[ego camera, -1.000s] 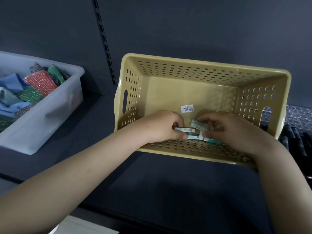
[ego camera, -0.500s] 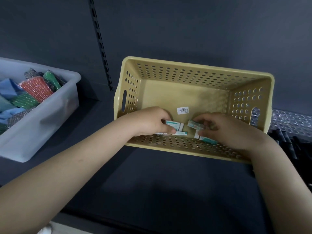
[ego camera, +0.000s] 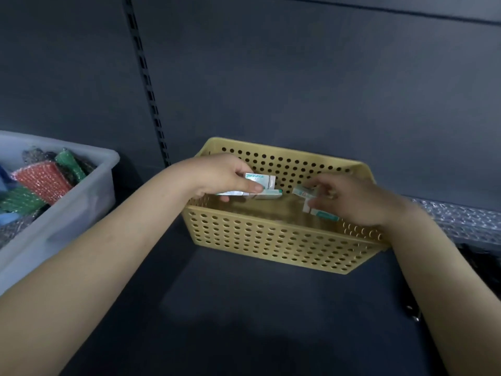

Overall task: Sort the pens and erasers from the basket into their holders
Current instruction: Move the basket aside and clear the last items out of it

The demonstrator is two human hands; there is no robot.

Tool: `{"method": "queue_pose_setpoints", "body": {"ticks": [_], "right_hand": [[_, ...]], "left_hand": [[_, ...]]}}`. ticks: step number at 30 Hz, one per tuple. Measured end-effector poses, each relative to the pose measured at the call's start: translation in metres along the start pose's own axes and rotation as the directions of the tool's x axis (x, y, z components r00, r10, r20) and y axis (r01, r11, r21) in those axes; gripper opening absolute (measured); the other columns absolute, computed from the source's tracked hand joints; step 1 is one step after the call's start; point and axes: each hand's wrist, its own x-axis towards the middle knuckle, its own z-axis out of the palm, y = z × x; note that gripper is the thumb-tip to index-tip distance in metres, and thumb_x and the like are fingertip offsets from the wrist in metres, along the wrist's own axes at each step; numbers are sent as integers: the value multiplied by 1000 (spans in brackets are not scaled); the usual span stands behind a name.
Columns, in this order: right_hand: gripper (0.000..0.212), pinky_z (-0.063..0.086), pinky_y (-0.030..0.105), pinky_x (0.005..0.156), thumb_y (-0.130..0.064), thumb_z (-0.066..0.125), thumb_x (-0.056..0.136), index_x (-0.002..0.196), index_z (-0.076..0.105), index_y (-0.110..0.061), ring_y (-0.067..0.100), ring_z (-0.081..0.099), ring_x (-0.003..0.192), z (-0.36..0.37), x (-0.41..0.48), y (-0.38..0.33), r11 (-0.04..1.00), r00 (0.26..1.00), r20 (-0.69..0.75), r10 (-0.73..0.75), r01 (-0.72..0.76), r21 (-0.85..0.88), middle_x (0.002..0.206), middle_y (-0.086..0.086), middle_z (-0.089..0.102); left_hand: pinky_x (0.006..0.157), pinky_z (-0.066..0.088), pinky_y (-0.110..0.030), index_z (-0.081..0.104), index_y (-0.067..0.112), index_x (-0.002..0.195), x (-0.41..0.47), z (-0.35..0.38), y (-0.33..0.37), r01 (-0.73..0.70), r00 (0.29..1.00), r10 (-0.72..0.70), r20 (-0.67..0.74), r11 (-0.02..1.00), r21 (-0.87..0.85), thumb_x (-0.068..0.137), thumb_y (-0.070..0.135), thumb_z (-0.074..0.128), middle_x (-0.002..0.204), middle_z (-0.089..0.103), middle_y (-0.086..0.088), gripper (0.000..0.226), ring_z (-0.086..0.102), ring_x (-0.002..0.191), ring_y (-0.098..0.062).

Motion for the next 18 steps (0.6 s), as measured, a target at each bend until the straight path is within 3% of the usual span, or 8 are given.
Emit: {"method": "queue_pose_setpoints", "body": {"ticks": [3, 6, 10, 12, 14, 16, 18], "right_hand": [[40, 38, 22, 73, -31, 59, 94, 133, 52, -26, 10, 54, 101, 2, 10, 0, 1000, 999, -42, -9, 8, -26, 112, -8, 55], [41, 35, 16, 72, -33, 60, 93, 132, 53, -25, 3, 50, 93, -2, 13, 1, 1000, 992, -122, -22, 25, 17, 112, -10, 52], [40, 43, 28, 84, -40, 60, 92, 130, 54, -31, 10, 55, 105, -13, 7, -1, 988, 964, -266, 2, 40, 152, 117, -7, 57], [34, 48, 23, 84, -38, 61, 92, 126, 57, -31, 7, 58, 104, -19, -2, -8, 955, 932, -357, 59, 51, 292, 114, -11, 60], [24, 48, 8, 76, -33, 59, 94, 118, 63, -29, 1, 60, 97, -23, -16, -15, 866, 896, -414, 162, 72, 494, 107, -13, 64], [21, 52, 14, 77, -28, 59, 95, 112, 69, -21, 7, 66, 90, -26, -29, -17, 705, 871, -408, 273, 106, 701, 98, -5, 70], [16, 54, 20, 68, -20, 59, 95, 102, 72, -14, 6, 68, 75, -28, -45, -15, 471, 869, -339, 360, 144, 870, 82, -2, 73]], "left_hand": [[71, 54, -30, 73, 20, 91, 8, -3, -2, -2, 1000, 1, -23, 999, -44, 85, 40, 68, 103, 70, 2, 21, 64, 98, -23], [63, 50, -22, 72, 20, 90, 10, -6, 0, -24, 998, 20, -61, 998, -65, 86, 38, 67, 105, 69, 0, 19, 62, 88, -16], [78, 54, -39, 73, 26, 91, 5, -10, 4, -87, 978, 64, -197, 990, -112, 84, 45, 68, 101, 70, 2, 21, 66, 87, -23], [74, 53, -38, 72, 27, 91, -1, -11, 11, -136, 960, 86, -266, 975, -176, 86, 42, 66, 100, 69, 6, 17, 63, 84, -17], [65, 49, -26, 71, 26, 85, -8, -8, 22, -174, 941, 83, -327, 949, -262, 89, 40, 63, 98, 68, 10, 17, 59, 78, -11], [67, 49, -25, 73, 27, 83, -15, 0, 35, -202, 925, 60, -376, 915, -350, 87, 43, 64, 96, 69, 11, 19, 58, 72, -10], [68, 51, -26, 74, 29, 91, -22, 12, 50, -220, 918, 29, -396, 868, -446, 85, 45, 66, 92, 69, 10, 18, 59, 68, -11]]}}
